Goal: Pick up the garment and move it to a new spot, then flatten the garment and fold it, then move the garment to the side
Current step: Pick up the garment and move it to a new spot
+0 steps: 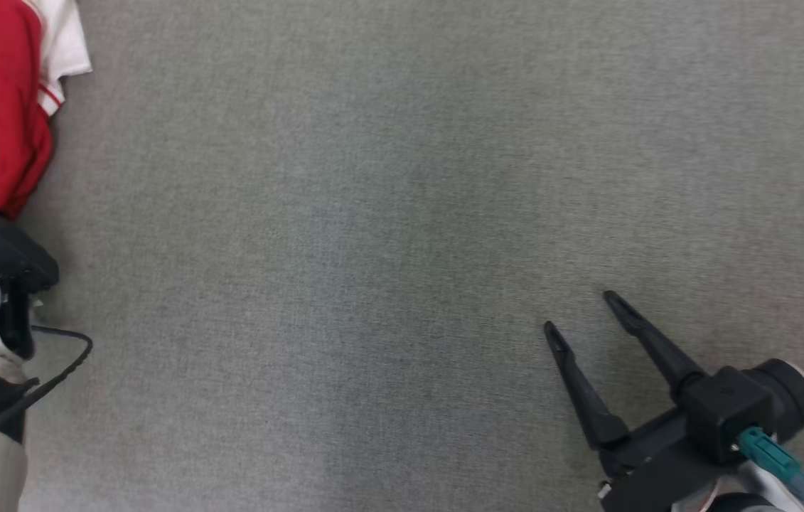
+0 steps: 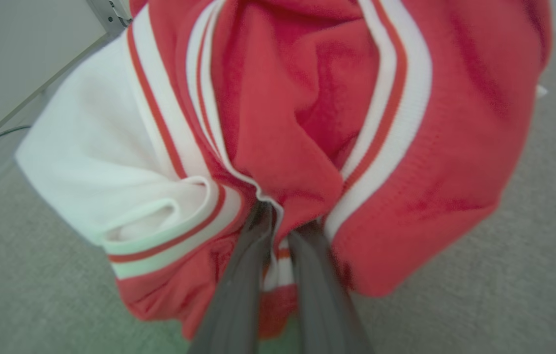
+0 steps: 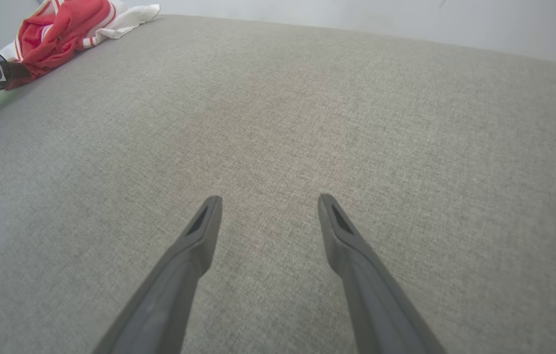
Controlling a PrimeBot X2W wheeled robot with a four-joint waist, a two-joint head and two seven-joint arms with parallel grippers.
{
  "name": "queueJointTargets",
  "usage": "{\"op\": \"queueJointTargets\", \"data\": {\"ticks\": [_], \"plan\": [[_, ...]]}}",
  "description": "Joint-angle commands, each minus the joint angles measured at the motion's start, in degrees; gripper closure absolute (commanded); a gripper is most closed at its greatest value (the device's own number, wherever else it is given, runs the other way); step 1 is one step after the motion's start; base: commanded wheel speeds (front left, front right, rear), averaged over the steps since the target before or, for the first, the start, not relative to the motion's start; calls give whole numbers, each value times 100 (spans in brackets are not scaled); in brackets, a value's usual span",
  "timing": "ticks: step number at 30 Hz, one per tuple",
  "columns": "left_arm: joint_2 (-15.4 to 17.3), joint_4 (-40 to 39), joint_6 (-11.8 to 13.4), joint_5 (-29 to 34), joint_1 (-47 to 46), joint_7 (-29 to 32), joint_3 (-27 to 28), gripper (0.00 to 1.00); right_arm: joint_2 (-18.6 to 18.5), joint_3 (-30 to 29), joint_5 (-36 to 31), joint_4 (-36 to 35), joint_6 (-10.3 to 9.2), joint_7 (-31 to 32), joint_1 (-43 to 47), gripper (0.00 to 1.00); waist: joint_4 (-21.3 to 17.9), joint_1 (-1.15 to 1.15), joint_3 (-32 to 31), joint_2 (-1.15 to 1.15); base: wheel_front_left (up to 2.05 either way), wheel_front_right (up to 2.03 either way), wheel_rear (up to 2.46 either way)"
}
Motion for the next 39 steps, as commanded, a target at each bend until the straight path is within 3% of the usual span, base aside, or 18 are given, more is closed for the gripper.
{"op": "queueJointTargets", "data": {"ticks": [1,8,12,16,20,30,35,39], "plan": [[-88,37,-124,27,99,-117,-74,100,77,49,46,77,-12,-68,-75,0,-115,0,-195,0,0,0,0],[533,-480,-350,141,90,-840,-132,100,317,145,283,711,-11,-406,-90,0,-197,0,-1143,0,0,0,0],[779,-951,-447,100,25,-789,-255,100,521,115,427,1162,-11,-657,113,0,-256,0,-1846,0,0,0,0],[829,-1584,-472,167,-65,-496,-565,100,679,193,514,1657,-11,-842,321,0,-381,0,-2604,0,0,0,0],[588,-2440,-498,-209,-105,82,-854,100,860,201,605,1961,-11,-993,471,0,-614,0,-3227,0,0,0,0],[202,-4697,-458,-1105,358,1137,-1266,100,973,237,598,2140,-12,-1026,429,0,-1540,0,-3606,0,0,0,0],[-44,-5605,-298,-1299,1169,1341,-1460,100,912,133,548,2071,-12,-976,448,0,-2126,0,-3570,0,0,0,0],[-303,-5974,-58,-1166,2266,1054,-1711,100,894,73,554,2006,-11,-911,506,0,-2612,0,-3439,0,0,0,0]]}}
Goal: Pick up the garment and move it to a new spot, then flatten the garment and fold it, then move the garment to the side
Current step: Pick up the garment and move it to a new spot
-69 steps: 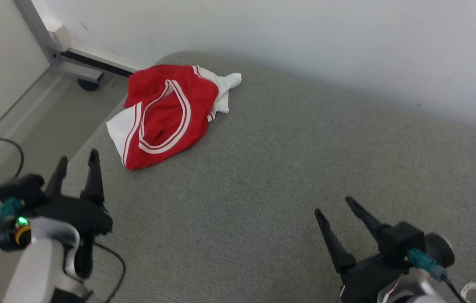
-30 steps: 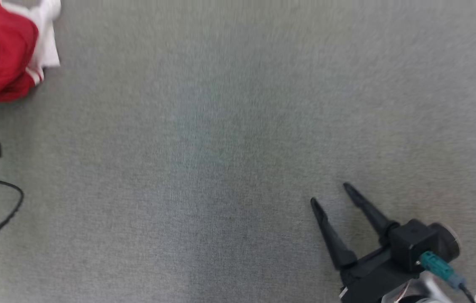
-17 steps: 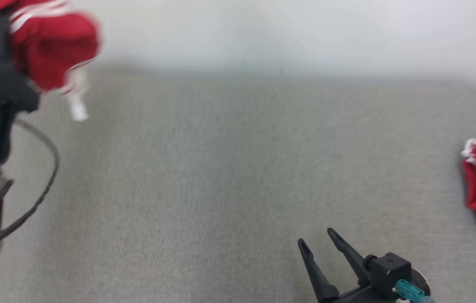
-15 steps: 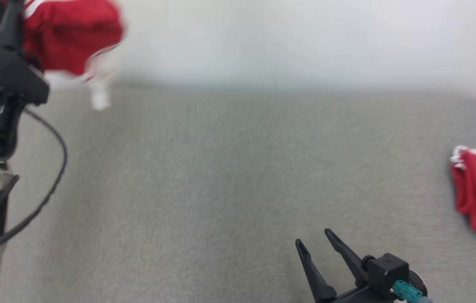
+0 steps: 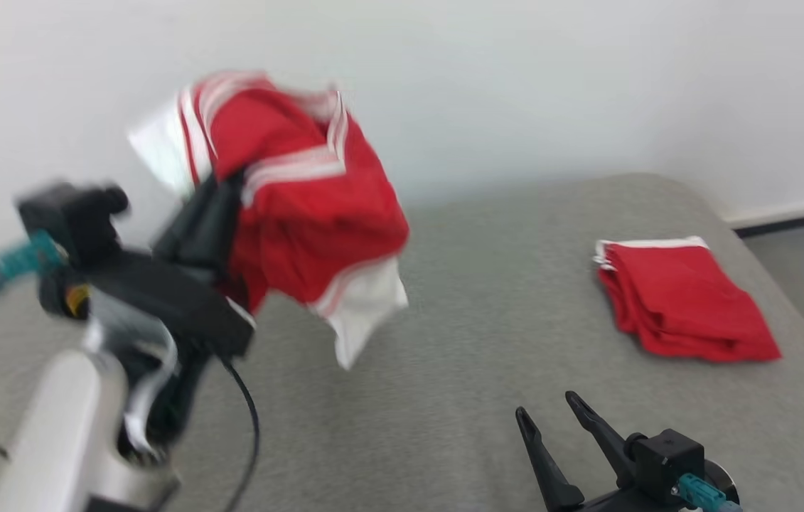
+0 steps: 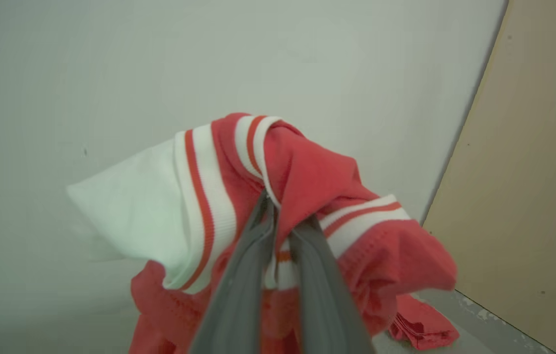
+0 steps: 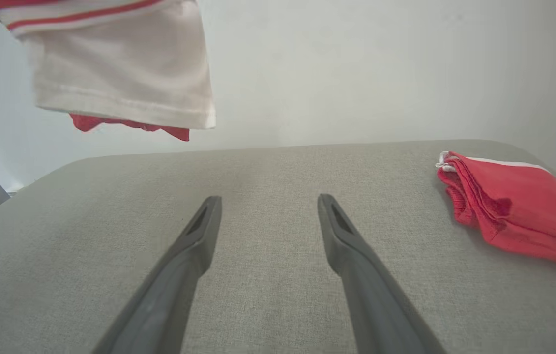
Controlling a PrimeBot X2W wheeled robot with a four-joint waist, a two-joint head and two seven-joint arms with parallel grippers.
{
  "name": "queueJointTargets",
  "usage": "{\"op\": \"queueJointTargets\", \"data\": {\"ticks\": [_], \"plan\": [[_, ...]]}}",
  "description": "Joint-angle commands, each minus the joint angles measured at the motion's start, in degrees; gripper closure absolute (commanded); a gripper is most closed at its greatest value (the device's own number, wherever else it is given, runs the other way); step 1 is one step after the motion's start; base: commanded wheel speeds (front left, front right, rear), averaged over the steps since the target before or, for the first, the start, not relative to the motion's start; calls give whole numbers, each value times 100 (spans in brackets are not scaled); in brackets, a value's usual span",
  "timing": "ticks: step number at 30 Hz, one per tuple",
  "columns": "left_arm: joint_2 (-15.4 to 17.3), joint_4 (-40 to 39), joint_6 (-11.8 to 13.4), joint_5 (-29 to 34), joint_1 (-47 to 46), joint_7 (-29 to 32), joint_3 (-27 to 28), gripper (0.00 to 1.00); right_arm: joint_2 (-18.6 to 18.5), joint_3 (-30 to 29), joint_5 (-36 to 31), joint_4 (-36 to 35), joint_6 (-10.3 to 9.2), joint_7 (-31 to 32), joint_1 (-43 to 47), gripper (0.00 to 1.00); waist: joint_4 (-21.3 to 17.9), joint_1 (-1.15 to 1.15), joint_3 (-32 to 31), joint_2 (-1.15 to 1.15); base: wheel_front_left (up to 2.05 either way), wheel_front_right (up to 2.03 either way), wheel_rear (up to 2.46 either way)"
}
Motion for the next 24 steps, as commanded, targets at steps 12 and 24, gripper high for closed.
{"op": "queueJointTargets", "data": {"ticks": [12,24], "plan": [[-599,1635,542,211,1831,-1028,-228,100,-25,97,69,-56,-11,7,-58,0,-1332,1,304,1,0,0,0],[-872,1523,123,650,2731,-2659,340,0,-37,-128,49,-15,-11,-76,81,0,-794,1,41,1,0,0,0]]}}
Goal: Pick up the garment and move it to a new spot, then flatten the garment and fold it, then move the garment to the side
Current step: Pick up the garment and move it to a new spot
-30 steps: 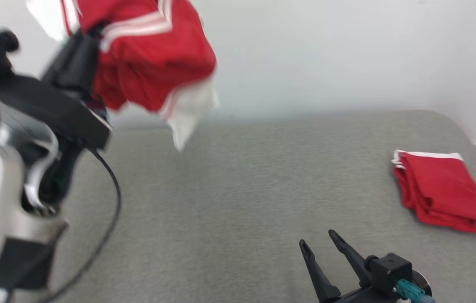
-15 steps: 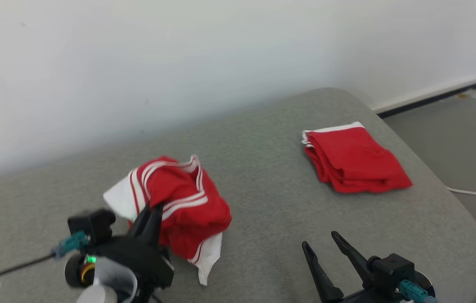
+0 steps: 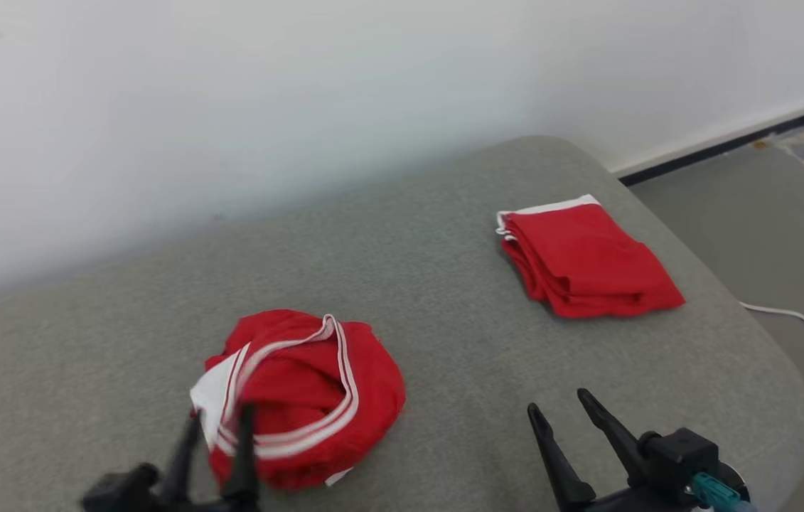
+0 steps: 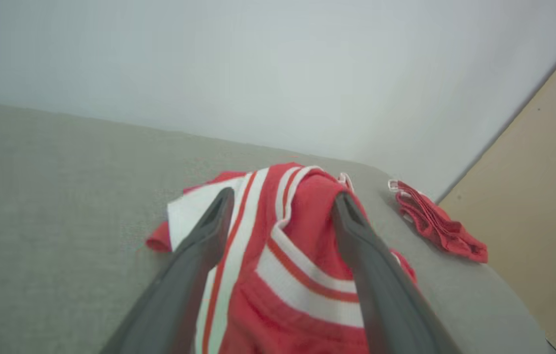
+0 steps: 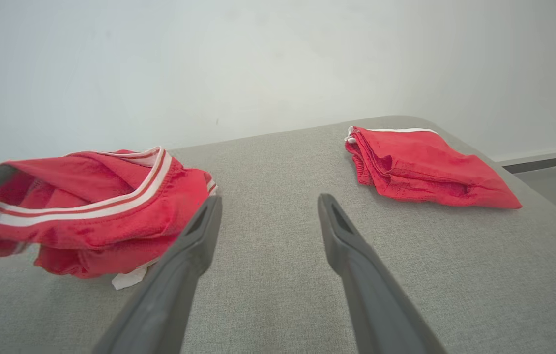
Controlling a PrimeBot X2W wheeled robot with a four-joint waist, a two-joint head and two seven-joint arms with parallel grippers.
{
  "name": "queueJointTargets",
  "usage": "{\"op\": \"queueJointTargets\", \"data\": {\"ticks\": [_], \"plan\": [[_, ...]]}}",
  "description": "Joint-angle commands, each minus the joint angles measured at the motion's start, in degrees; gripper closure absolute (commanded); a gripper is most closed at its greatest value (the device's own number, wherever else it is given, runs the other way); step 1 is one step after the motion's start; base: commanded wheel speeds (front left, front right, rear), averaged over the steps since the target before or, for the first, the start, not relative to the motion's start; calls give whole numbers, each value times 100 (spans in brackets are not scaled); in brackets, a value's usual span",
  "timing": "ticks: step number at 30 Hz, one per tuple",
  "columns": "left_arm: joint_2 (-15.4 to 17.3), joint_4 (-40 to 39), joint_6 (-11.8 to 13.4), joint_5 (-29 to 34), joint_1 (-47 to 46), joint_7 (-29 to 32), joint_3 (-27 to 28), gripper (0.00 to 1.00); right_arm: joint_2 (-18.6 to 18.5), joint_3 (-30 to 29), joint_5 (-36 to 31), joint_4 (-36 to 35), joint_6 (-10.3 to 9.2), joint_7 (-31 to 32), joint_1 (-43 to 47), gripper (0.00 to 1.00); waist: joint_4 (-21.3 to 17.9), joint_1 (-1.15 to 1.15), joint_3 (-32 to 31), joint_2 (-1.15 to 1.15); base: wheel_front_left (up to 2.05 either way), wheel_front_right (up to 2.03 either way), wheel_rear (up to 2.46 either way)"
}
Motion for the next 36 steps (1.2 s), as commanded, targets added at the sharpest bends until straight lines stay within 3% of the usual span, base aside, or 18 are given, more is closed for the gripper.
{"op": "queueJointTargets", "data": {"ticks": [1,4,11,21,27,36], "plan": [[13,-298,5,210,178,-31,245,0,-16,-50,-34,-16,-11,-19,86,0,400,-1,-210,0,0,0,0],[-109,-917,-100,604,569,-29,806,0,9,-254,-5,-22,-10,-56,188,0,697,-1,-310,0,0,0,0],[-223,-1352,-337,1155,1187,-31,1265,0,57,-602,-10,79,-10,-149,411,0,1204,-1,-511,0,0,0,0],[-8,-1015,-365,1886,1848,-32,1476,0,-29,-1343,-161,322,-11,-371,791,0,1768,-1,-724,0,0,0,0],[109,-789,-390,1817,1940,-33,1611,0,18,-1533,-194,443,-10,-410,980,0,1841,-1,-762,0,0,0,0],[74,-719,-457,1814,1842,-33,1516,0,57,-1289,-183,498,-10,-376,862,0,1688,-1,-708,0,0,0,0]]}}
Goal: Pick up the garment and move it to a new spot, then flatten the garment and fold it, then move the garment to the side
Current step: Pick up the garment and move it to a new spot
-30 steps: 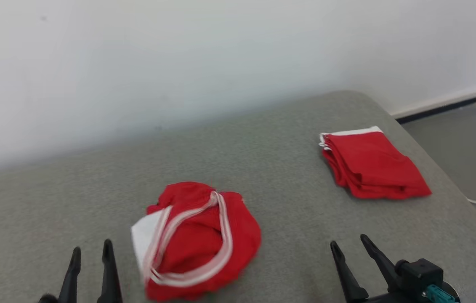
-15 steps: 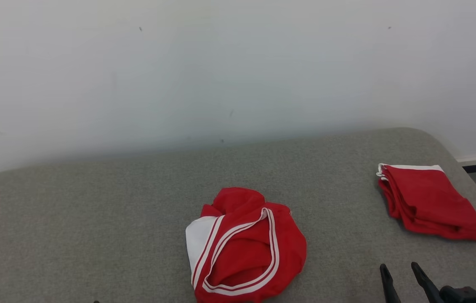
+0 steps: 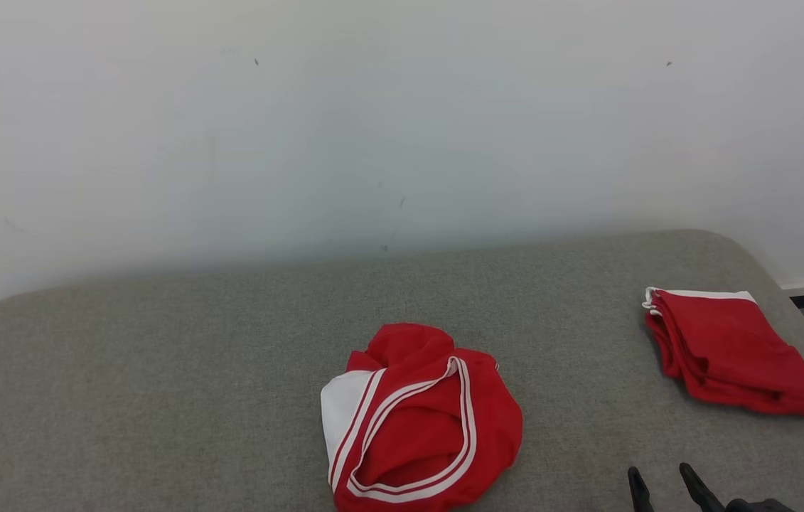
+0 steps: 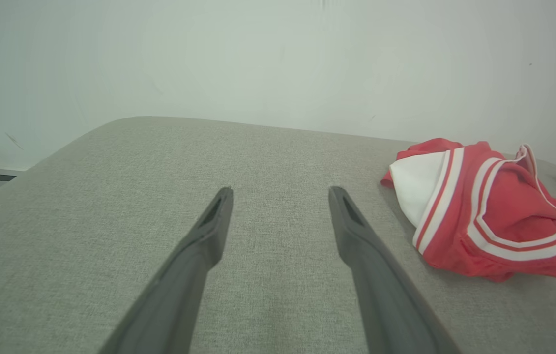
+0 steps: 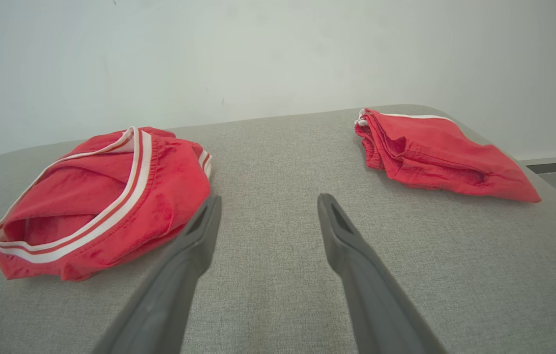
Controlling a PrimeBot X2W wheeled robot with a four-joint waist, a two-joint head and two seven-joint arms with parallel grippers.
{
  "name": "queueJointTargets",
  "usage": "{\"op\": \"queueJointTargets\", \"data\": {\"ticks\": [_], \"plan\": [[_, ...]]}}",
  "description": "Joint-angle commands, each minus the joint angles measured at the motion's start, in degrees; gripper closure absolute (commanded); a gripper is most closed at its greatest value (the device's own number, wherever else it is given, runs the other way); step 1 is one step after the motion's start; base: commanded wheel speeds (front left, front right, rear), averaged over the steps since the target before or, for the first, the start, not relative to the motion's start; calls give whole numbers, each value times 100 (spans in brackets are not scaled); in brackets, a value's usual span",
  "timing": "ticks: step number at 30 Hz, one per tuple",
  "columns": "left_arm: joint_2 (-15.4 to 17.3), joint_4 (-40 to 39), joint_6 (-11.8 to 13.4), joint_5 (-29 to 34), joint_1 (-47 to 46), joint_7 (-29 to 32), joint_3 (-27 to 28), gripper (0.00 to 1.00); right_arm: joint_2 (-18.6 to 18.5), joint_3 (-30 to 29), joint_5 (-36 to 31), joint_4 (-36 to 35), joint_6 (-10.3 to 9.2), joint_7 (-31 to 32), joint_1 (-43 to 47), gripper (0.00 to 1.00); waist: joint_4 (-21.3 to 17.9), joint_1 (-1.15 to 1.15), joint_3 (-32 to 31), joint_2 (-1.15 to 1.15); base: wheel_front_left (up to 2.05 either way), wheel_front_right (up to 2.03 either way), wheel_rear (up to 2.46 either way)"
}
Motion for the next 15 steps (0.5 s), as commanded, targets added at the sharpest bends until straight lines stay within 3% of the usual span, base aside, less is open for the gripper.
{"op": "queueJointTargets", "data": {"ticks": [1,15], "plan": [[-31,17,-9,4,-60,-14,-10,0,16,34,-6,11,-10,-3,-73,0,-38,0,23,0,0,0,0],[-89,66,-43,89,-115,-14,-30,0,-37,102,42,53,-10,37,-77,0,-109,0,85,0,0,0,0]]}}
